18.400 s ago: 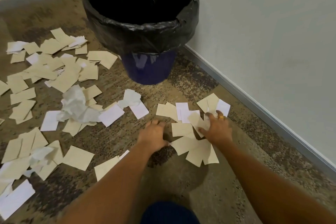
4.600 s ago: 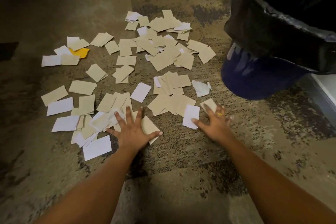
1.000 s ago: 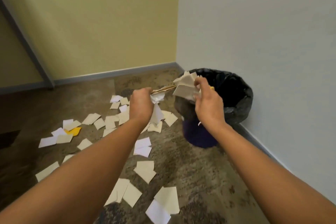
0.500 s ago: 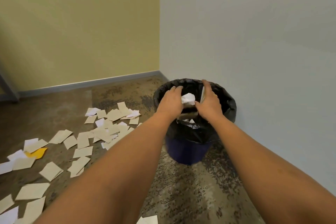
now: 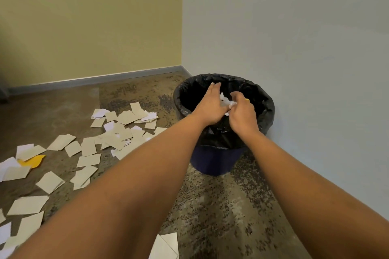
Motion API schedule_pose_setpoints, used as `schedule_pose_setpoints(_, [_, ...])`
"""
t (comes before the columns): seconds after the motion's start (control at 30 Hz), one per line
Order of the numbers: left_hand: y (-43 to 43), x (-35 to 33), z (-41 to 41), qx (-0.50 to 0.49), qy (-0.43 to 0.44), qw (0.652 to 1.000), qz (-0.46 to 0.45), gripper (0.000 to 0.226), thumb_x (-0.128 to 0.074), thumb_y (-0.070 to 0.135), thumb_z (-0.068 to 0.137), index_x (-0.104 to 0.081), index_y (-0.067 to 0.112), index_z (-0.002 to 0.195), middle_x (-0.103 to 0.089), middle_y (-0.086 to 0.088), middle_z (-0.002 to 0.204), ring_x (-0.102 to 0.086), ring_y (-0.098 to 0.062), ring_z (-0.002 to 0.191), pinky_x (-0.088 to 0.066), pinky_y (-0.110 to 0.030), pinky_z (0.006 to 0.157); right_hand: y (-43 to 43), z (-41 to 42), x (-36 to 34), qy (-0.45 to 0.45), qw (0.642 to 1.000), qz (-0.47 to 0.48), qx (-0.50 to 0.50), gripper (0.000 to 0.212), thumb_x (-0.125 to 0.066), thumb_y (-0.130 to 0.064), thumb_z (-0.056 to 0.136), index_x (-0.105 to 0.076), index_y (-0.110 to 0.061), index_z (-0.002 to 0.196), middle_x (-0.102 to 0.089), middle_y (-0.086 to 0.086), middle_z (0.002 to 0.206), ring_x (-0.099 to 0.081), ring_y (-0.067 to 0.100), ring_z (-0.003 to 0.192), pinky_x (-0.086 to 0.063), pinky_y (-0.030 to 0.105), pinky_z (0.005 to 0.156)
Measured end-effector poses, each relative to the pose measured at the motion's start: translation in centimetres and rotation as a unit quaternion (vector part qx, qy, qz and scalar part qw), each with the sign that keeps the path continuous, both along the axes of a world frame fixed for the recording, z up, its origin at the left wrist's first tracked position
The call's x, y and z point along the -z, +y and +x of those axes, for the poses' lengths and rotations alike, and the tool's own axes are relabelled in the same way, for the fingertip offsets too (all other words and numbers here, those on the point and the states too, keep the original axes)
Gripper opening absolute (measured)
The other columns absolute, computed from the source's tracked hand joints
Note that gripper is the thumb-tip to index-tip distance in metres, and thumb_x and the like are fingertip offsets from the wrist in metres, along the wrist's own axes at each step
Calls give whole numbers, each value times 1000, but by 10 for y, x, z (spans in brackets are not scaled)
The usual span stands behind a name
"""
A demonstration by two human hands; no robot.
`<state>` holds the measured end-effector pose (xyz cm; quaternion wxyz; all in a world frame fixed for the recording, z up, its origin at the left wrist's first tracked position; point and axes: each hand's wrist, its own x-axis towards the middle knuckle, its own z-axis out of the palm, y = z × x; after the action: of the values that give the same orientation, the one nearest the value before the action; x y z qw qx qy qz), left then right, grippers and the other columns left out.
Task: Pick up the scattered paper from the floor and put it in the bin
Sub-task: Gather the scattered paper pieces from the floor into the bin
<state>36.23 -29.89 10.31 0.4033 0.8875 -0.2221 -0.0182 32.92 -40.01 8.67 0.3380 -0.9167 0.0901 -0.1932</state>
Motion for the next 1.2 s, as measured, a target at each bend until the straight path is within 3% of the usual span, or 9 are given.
schedule_pose_setpoints(0.13, [6, -5, 1, 6, -34, 999, -22, 70, -56, 20, 92, -16, 12, 149, -6, -6, 159, -10, -20, 147, -16, -32, 116, -4, 2, 1, 16, 999, -29, 41, 42, -37, -6, 95, -43, -10, 136, -52, 16, 131, -48, 30, 121, -40, 37, 98])
schedule_pose_setpoints(0.27, [27, 15, -6, -48, -98, 991, 73, 57, -48, 32, 96, -26, 21, 147, -12, 4, 159, -16, -19, 145, -17, -55, 115, 2, 1, 3, 19, 997, -47, 50, 43, -38, -4, 93, -48, -12, 134, -53, 15, 132, -48, 31, 123, -38, 43, 105])
schedule_pose_setpoints(0.5, [55, 49, -39, -125, -115, 979, 112, 53, -39, 38, 98, -26, 22, 147, -5, 5, 159, -2, -16, 147, -8, -55, 115, 40, -22, 13, -49, 991, -105, -63, 36, -44, -8, 92, -56, -10, 126, -59, 9, 127, -48, 24, 125, -30, 39, 112])
schedule_pose_setpoints(0.6, [78, 65, -65, -126, -122, 976, 127, 50, -41, 33, 98, -30, 21, 145, -3, 5, 159, -1, -16, 147, -9, -54, 116, 57, -42, 22, -64, 971, -191, -132, 35, -45, -4, 89, -59, -7, 121, -59, 10, 127, -41, 23, 133, -20, 39, 115])
schedule_pose_setpoints(0.73, [125, 115, -110, -166, -41, 973, 154, 51, -40, 35, 98, -26, 23, 146, 2, 4, 160, 2, -18, 147, -7, -56, 116, 85, -78, 52, -60, 934, -287, -204, 33, -53, -6, 85, -63, -6, 116, -59, 12, 128, -39, 26, 135, -19, 41, 115])
schedule_pose_setpoints(0.83, [166, 165, -147, -226, 57, 954, 188, 58, -43, 39, 96, -23, 23, 147, 5, 0, 160, 2, -22, 147, -8, -58, 116, 112, -104, 92, 72, 929, -270, -241, 41, -49, -20, 92, -48, -16, 134, -42, 7, 145, -24, 23, 142, -20, 43, 117])
schedule_pose_setpoints(1.0, [238, 224, -200, -298, 198, 898, 257, 70, -47, 46, 93, -14, 20, 149, 8, -4, 159, 7, -25, 147, -10, -61, 113, 145, -144, 177, 357, 874, -241, -226, 70, -45, -53, 91, -15, -27, 148, -8, 6, 158, -3, 32, 145, -21, 54, 114])
schedule_pose_setpoints(1.1, [276, 245, -222, -346, 227, 858, 304, 75, -41, 56, 91, -10, 21, 150, 8, -7, 159, 11, -30, 146, -8, -63, 111, 155, -172, 218, 437, 887, -111, -95, 78, -46, -59, 88, -10, -25, 148, -8, 13, 157, -6, 37, 143, -23, 51, 113])
schedule_pose_setpoints(1.2, [305, 262, -235, -403, 247, 829, 299, 83, -39, 63, 87, -5, 22, 151, 8, -11, 159, 10, -35, 145, -6, -64, 112, 169, -194, 243, 454, 890, -27, -33, 95, -51, -66, 80, 1, -27, 149, 8, 15, 157, 7, 39, 143, -12, 56, 114])
